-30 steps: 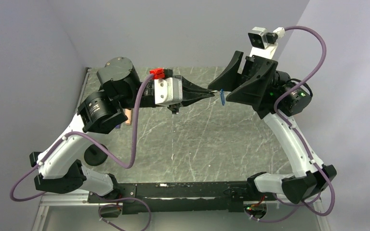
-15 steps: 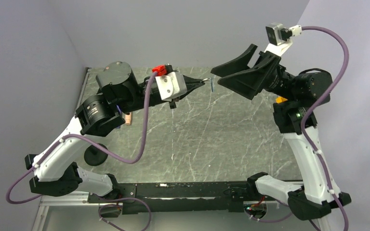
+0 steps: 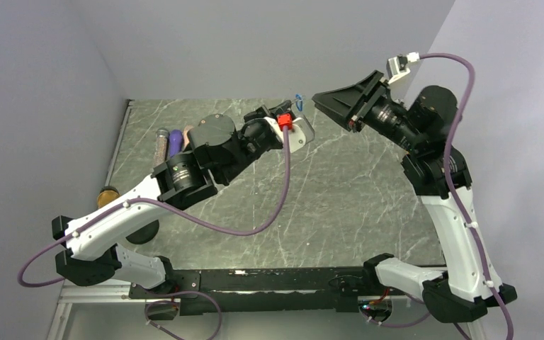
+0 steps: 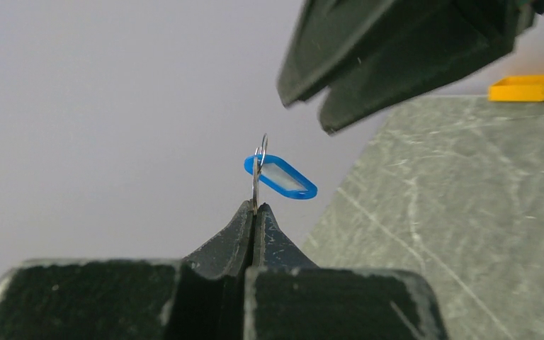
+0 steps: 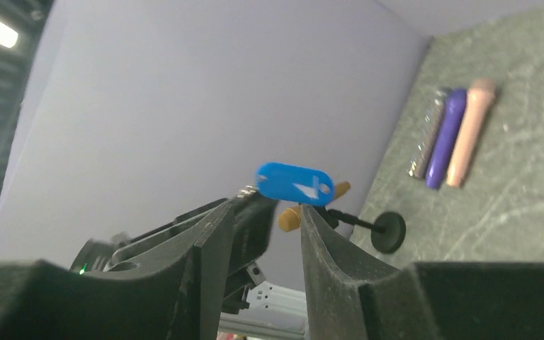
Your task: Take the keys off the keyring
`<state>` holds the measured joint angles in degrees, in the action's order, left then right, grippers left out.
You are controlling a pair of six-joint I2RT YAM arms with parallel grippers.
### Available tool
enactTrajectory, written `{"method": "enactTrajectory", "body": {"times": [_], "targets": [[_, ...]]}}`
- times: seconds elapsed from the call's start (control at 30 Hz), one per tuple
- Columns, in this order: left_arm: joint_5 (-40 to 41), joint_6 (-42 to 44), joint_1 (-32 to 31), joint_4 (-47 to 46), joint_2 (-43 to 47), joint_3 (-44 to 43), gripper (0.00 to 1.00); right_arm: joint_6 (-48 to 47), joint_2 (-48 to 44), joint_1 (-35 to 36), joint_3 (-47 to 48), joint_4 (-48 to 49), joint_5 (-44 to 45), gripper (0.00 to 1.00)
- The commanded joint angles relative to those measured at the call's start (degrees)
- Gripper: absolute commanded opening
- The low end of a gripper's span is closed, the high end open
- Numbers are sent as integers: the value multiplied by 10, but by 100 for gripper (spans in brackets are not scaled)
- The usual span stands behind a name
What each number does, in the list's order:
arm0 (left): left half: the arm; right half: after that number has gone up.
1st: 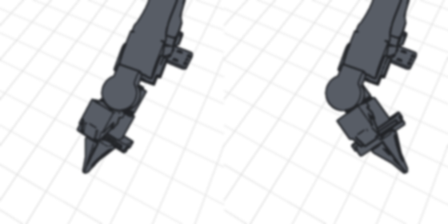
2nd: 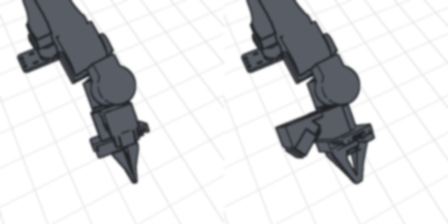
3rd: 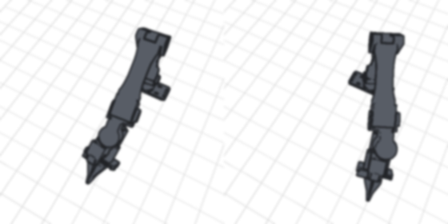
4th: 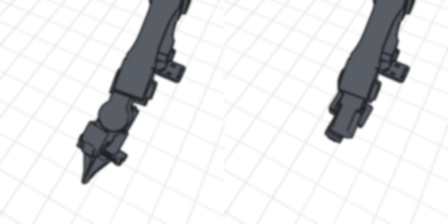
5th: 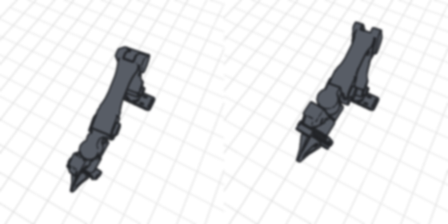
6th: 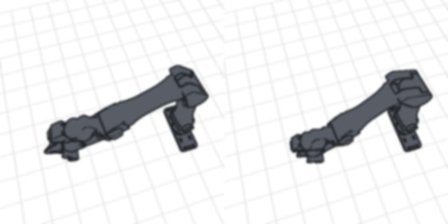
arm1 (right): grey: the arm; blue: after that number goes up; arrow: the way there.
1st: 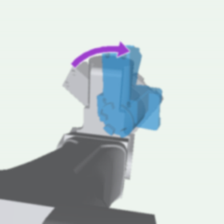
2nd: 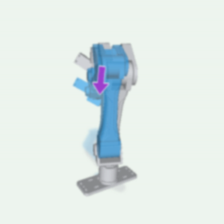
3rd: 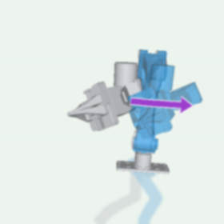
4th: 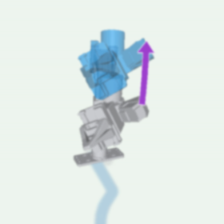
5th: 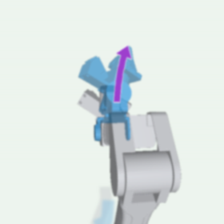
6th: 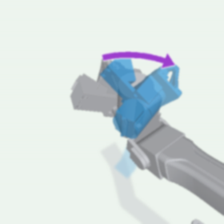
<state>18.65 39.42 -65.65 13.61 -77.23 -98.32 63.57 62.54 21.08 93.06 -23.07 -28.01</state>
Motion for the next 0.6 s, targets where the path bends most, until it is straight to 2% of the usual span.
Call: {"method": "enactTrajectory", "body": {"times": [0.0,0.13,0.27,0.43,0.57], "targets": [[103,91,-12,-119,3,32,0,52,18,-2,27,-108,17,43],[106,115,-13,-170,12,75,0,99,25,-2,19,-89,8,42],[99,126,-13,-189,16,98,0,121,33,-2,34,-93,10,45],[57,93,-13,-174,23,97,0,139,37,-2,30,-108,11,46],[-8,47,-3,-152,42,109,0,154,30,-1,29,-115,20,46]]}}
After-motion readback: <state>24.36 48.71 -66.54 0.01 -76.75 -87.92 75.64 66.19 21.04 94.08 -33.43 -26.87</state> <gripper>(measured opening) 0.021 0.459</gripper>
